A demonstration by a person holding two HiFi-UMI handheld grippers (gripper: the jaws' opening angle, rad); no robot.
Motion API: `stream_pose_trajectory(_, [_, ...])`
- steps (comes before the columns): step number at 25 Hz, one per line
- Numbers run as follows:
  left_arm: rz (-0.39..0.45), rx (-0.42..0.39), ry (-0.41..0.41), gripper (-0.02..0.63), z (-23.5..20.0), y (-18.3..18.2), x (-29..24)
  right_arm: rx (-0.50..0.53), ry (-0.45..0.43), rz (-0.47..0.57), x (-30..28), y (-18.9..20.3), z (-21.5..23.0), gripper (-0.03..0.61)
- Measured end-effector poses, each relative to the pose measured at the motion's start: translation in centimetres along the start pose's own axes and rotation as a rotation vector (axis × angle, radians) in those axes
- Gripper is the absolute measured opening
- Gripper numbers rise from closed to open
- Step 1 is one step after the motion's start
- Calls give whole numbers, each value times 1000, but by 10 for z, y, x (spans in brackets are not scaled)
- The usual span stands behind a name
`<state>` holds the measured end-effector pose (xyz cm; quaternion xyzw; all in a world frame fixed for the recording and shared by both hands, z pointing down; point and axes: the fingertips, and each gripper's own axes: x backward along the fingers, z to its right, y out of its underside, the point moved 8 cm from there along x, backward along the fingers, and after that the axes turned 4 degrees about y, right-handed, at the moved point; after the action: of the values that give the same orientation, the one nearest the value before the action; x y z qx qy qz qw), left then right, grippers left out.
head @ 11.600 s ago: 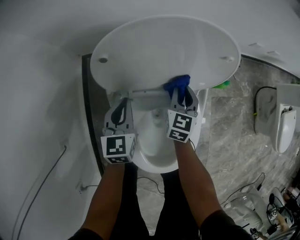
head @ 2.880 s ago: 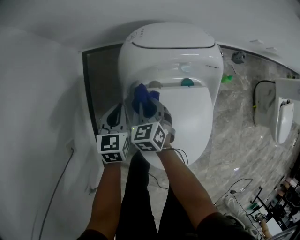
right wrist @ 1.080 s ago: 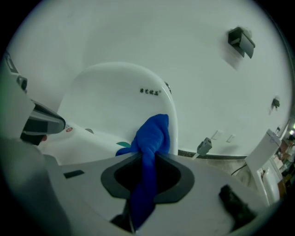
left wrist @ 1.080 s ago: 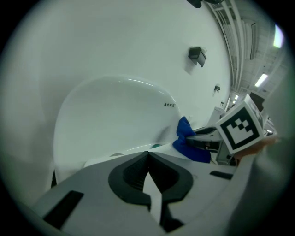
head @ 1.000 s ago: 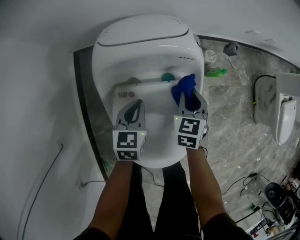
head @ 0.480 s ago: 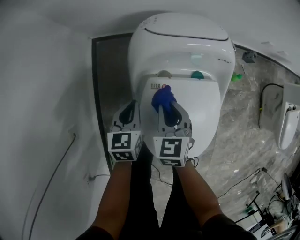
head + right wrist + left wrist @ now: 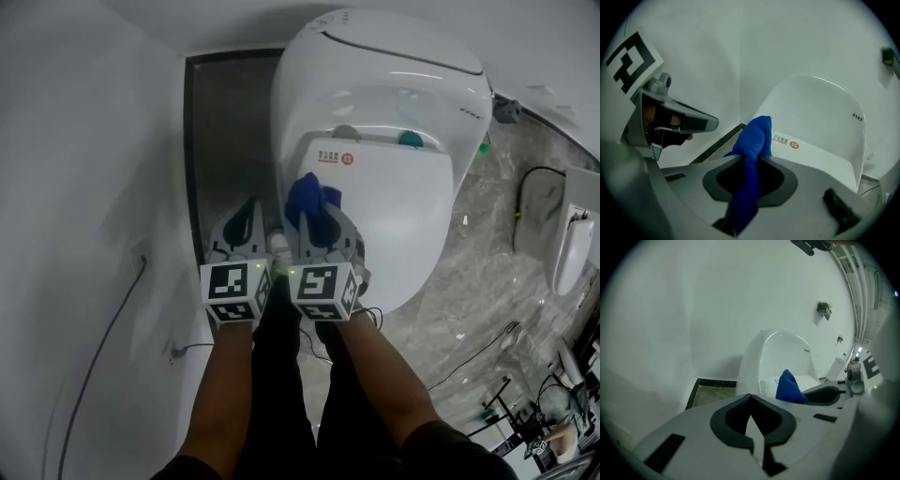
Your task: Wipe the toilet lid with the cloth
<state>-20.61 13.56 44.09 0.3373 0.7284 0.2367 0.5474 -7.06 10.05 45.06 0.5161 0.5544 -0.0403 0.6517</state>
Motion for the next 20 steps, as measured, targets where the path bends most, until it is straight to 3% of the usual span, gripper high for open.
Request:
stream_pose_trajectory(5, [8,-23,18,9,17,1,-6,71,46,-9,-1,6,12,67])
stream_pose_trajectory(12, [65,-84,30,9,61,-7,-10,-1,118,7,19,33,52,67])
stream_pose_trajectory(20, [30,-145,73,9,131,3,-28,-92,135,28,40,70,109,67])
